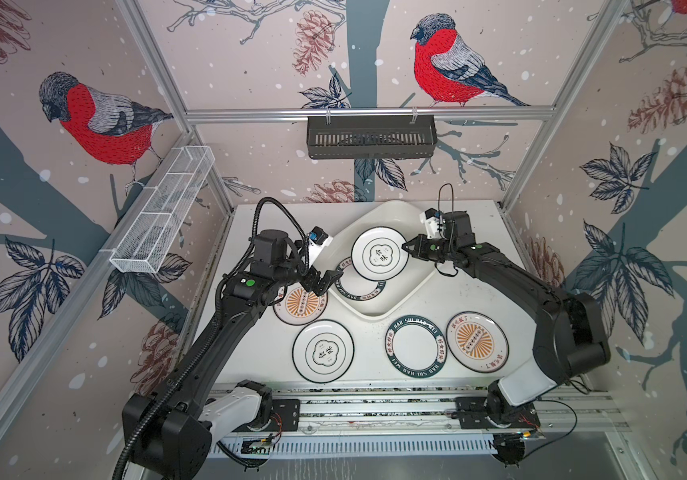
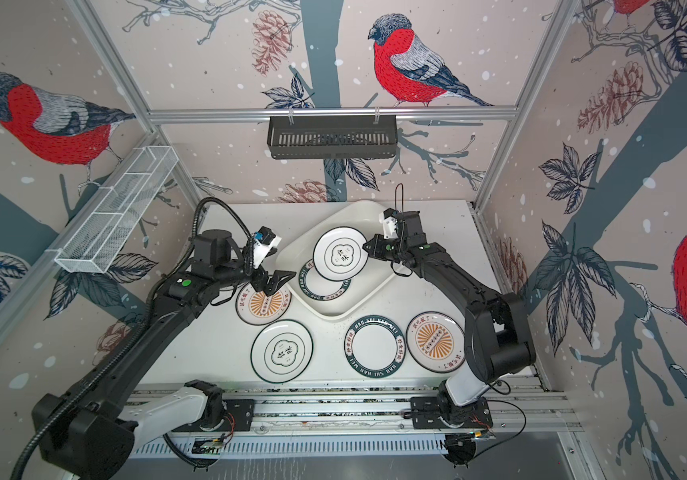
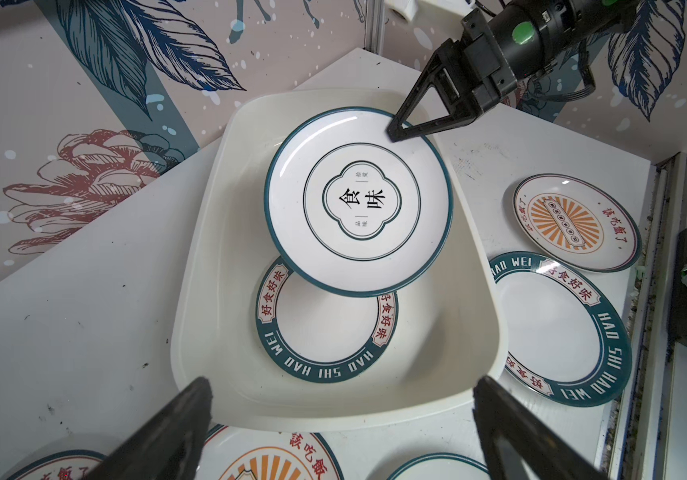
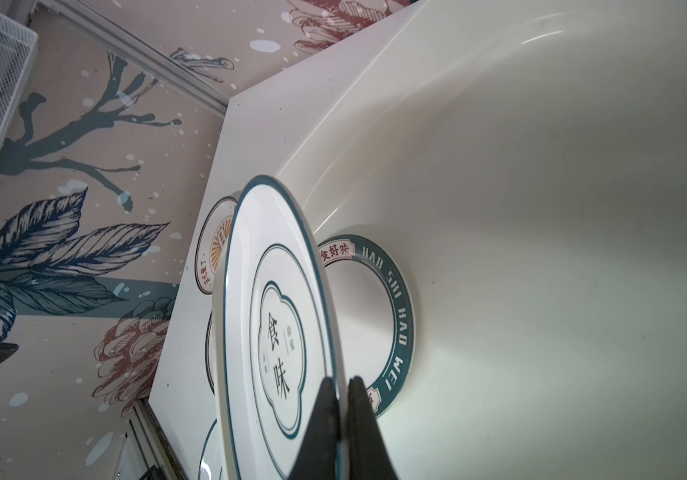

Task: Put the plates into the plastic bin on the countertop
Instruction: 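Carry the cloud-pattern plate over the cream bin with the right gripper, then lower the plate onto the plate in the bin and open the right gripper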

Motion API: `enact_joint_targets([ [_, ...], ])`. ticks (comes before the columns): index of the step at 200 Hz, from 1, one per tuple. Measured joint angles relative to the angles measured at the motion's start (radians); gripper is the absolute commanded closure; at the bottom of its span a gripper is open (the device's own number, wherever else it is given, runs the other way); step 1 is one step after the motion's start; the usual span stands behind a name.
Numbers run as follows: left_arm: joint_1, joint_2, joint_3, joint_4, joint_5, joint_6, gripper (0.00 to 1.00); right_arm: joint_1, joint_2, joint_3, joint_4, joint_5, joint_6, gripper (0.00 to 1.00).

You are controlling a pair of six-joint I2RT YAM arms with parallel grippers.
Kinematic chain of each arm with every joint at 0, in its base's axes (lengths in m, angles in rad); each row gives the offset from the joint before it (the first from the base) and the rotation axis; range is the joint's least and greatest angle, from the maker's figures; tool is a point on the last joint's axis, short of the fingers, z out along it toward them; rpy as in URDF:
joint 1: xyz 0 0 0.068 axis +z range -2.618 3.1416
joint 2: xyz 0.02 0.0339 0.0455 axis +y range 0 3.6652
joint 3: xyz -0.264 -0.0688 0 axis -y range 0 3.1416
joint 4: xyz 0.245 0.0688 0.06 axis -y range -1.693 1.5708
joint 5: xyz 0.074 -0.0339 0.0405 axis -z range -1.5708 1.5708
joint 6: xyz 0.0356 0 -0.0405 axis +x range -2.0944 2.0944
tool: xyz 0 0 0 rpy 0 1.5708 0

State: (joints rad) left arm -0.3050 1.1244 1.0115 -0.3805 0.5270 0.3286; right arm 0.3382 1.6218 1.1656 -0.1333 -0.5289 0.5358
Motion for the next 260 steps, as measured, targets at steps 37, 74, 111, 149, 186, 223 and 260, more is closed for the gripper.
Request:
enact_joint_targets([
  [37, 0.000, -0.004, 0.003, -0.026, -0.008, 0.000, 0.03, 0.016, 0.069, 0.033, -0.017, -0.002, -0.042, 0.98],
  [74, 0.000, -0.008, 0.003, -0.033, -0.008, 0.003, 0.03, 0.025, 0.153, 0.058, -0.021, -0.024, -0.067, 0.97],
  [111, 0.000, -0.008, 0.003, -0.051, -0.008, 0.011, 0.03, 0.040, 0.229, 0.105, -0.045, -0.033, -0.091, 0.95],
  [149, 0.000, -0.005, -0.002, -0.051, -0.008, 0.010, 0.03, 0.048, 0.286, 0.154, -0.060, -0.040, -0.117, 0.95],
  [186, 0.000, -0.002, -0.008, -0.050, -0.008, 0.008, 0.03, 0.049, 0.331, 0.171, -0.079, -0.045, -0.122, 0.94],
  [223, 0.000, 0.000, -0.009, -0.049, -0.011, 0.008, 0.03, 0.049, 0.356, 0.177, -0.092, -0.048, -0.123, 0.92],
  [260, 0.000, 0.001, -0.009, -0.049, -0.011, 0.007, 0.03, 0.048, 0.370, 0.186, -0.092, -0.060, -0.123, 0.88],
])
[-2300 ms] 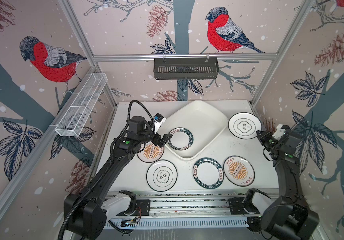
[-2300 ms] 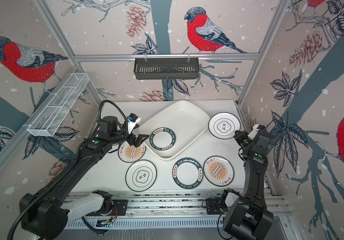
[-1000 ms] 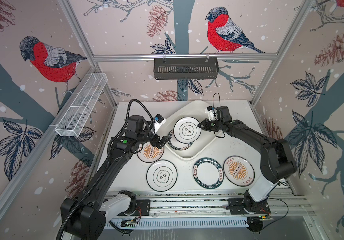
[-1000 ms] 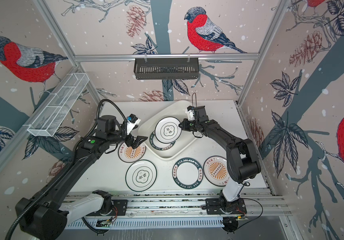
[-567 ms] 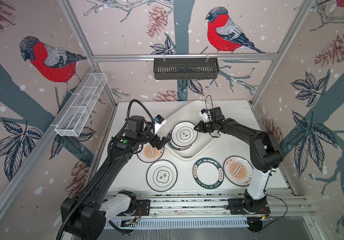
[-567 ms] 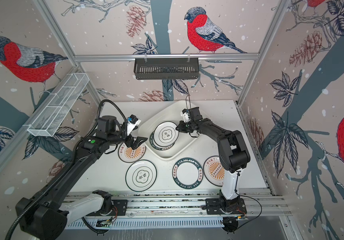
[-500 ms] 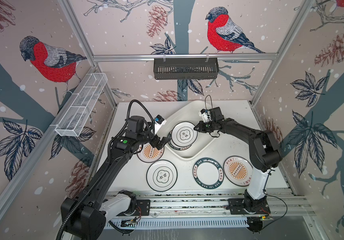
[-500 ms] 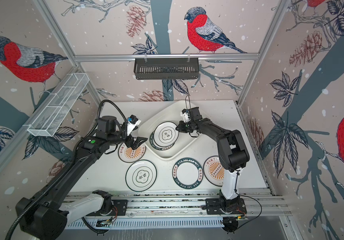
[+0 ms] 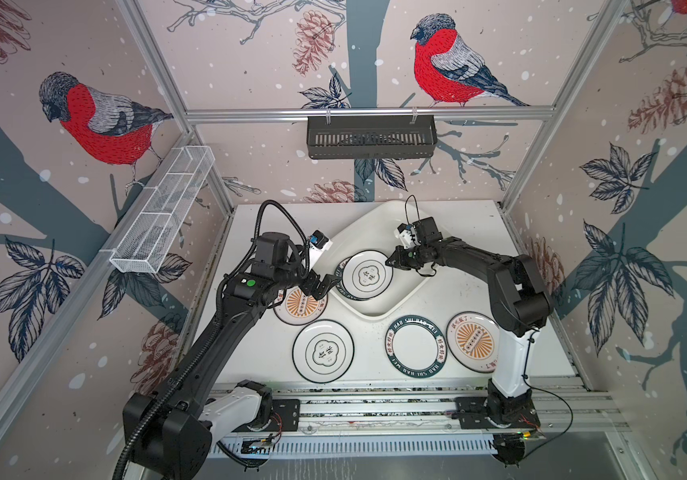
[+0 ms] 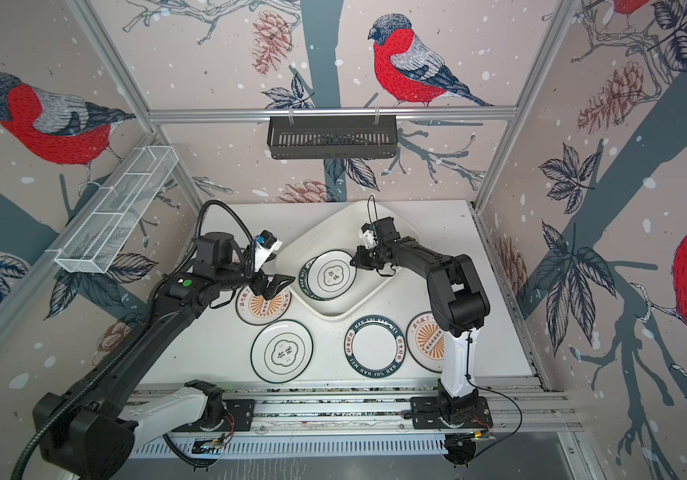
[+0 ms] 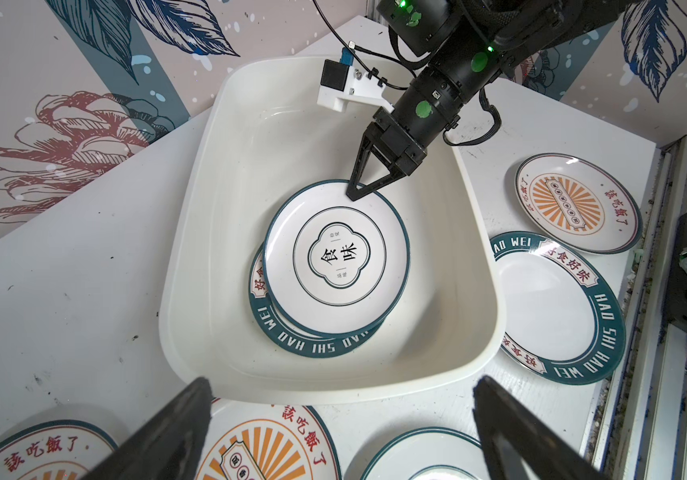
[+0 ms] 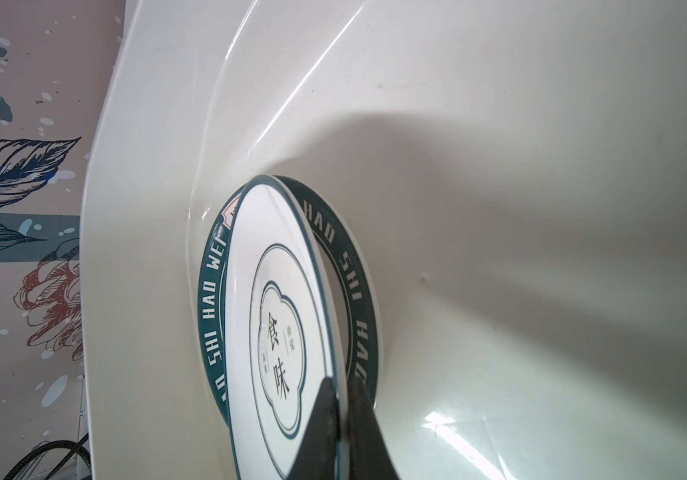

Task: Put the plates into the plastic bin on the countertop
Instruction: 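Lower the plate onto the plate in the bin and open the right gripper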

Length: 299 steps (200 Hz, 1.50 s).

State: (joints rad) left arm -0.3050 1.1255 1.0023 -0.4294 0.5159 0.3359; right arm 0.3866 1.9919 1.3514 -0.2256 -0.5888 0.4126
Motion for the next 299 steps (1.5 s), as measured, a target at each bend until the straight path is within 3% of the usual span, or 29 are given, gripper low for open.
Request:
enact_joint_targets([
  [299, 0.000, 0.015, -0.026, 0.029, -0.003, -0.009, 0.03, 0.004, 0.074, 0.031, -0.001, -0.009, 0.001, 0.74],
])
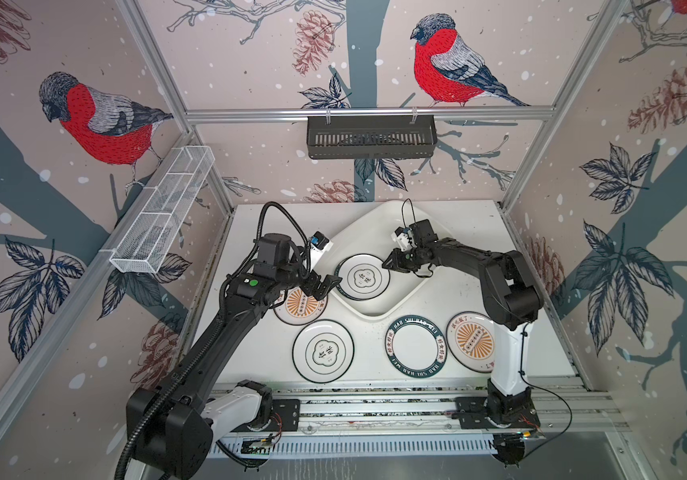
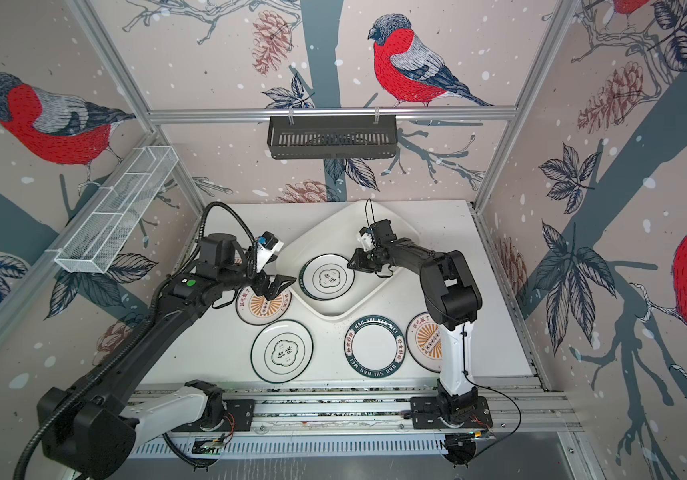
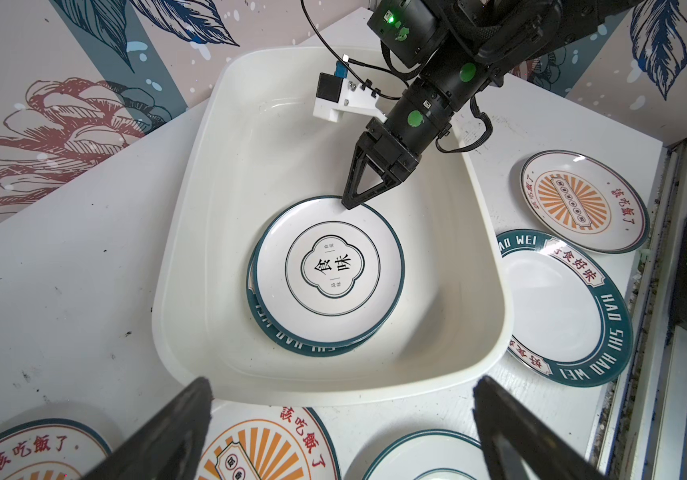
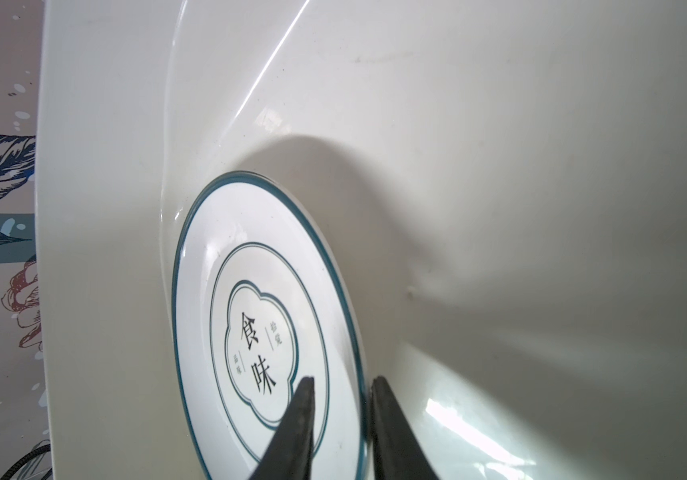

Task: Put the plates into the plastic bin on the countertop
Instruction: 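Lower the plate onto the plate in the bin and open the right gripper, then move the right gripper toward the orange sunburst plate nearest the robot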

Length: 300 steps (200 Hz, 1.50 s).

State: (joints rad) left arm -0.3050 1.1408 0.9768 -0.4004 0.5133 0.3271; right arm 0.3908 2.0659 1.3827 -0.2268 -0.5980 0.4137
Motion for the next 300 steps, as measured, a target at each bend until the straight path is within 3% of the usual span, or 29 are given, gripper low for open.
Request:
enact_joint_targets([
  [94, 0.000, 0.000, 0.000, 0.000, 0.003, 0.000, 0.03, 0.016, 0.021, 0.050, -0.027, 0.008, -0.001, 0.70],
  [145, 0.000, -0.003, 0.000, 0.000, 0.002, 0.000, 0.03, 0.011, -0.021, 0.051, -0.055, 0.074, 0.000, 0.70],
  [211, -0.001, -0.009, 0.008, 0.002, 0.008, 0.001, 0.03, -0.021, -0.417, -0.141, -0.053, 0.228, 0.034, 0.71],
  [273, -0.016, 0.054, 0.043, 0.018, 0.039, -0.002, 0.03, -0.085, -0.864, -0.433, -0.183, 0.346, 0.116, 0.59],
  [300, -0.019, 0.079, 0.041, 0.042, 0.061, -0.014, 0.03, -0.092, -0.986, -0.558, -0.277, 0.356, 0.170, 0.56],
])
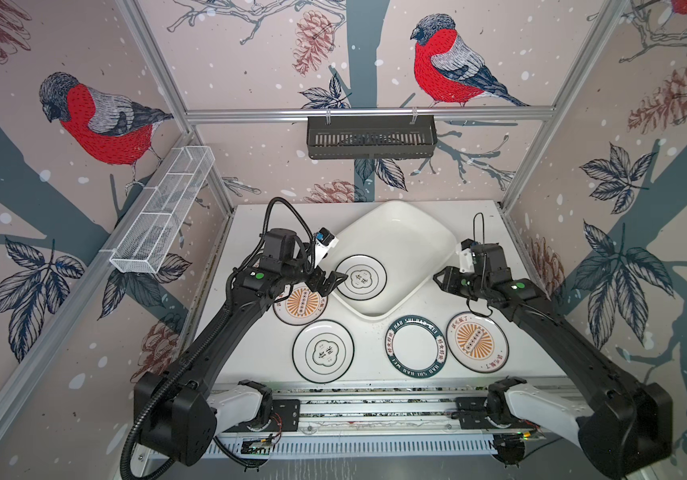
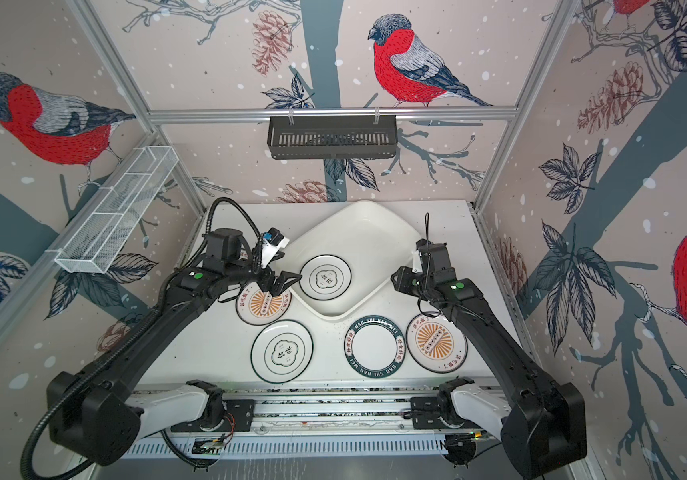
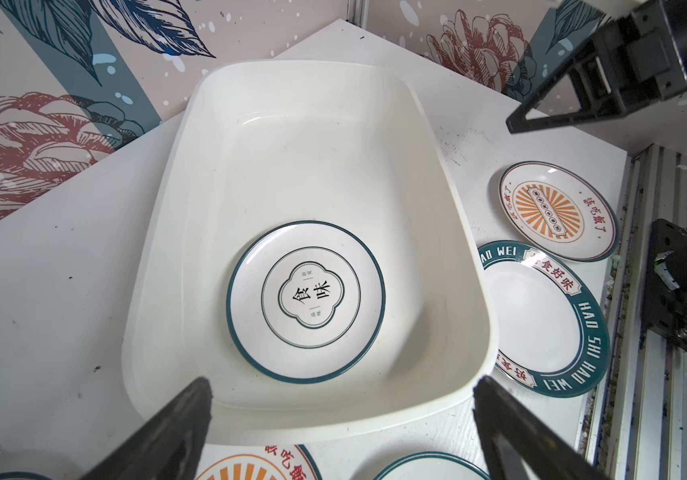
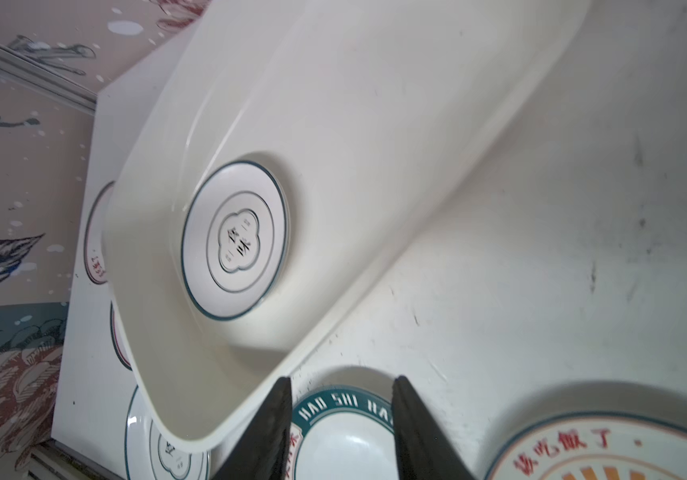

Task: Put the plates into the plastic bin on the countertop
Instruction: 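Move the right gripper toward the orange sunburst plate nearest the robot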

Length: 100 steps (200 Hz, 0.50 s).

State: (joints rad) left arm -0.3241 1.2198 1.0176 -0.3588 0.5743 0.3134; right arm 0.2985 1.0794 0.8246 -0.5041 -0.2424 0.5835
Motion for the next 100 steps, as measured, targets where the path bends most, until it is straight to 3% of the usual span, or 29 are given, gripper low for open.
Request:
enact_joint_targets([
  [100, -0.016, 0.030, -0.010, 0.068, 0.053, -0.026, 0.03, -0.059, -0.073, -0.121, -0.334, 0.005, 0.067, 0.50],
])
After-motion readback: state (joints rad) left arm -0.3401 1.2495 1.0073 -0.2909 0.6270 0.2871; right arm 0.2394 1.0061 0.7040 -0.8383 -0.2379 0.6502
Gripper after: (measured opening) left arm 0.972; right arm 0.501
